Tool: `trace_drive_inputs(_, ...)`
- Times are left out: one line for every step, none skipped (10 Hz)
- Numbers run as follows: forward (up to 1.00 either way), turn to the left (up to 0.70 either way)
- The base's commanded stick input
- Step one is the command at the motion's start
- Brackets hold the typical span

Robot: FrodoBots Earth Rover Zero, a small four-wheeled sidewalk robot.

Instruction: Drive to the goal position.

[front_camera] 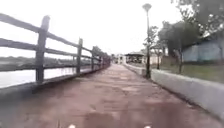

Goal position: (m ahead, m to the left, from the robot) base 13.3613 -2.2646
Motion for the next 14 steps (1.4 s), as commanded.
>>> trace_drive_inputs(1.0,-0.19)
trace_drive_inputs(1.0,-0.1)
trace_drive_inputs(1.0,-0.02)
trace_drive_inputs(1.0,0.07)
trace_drive_inputs(1.0,-0.15)
trace_drive_inputs(1.0,-0.29)
trace_drive_inputs(1.0,-0.29)
trace_drive_inputs(1.0,-0.29)
trace_drive_inputs(1.0,-0.29)
trace_drive_inputs(1.0,-0.29)
trace_drive_inputs(1.0,-0.23)
trace_drive_inputs(1.0,-0.13)
trace_drive_inputs(1.0,-0.02)
trace_drive_inputs(1.0,0.08)
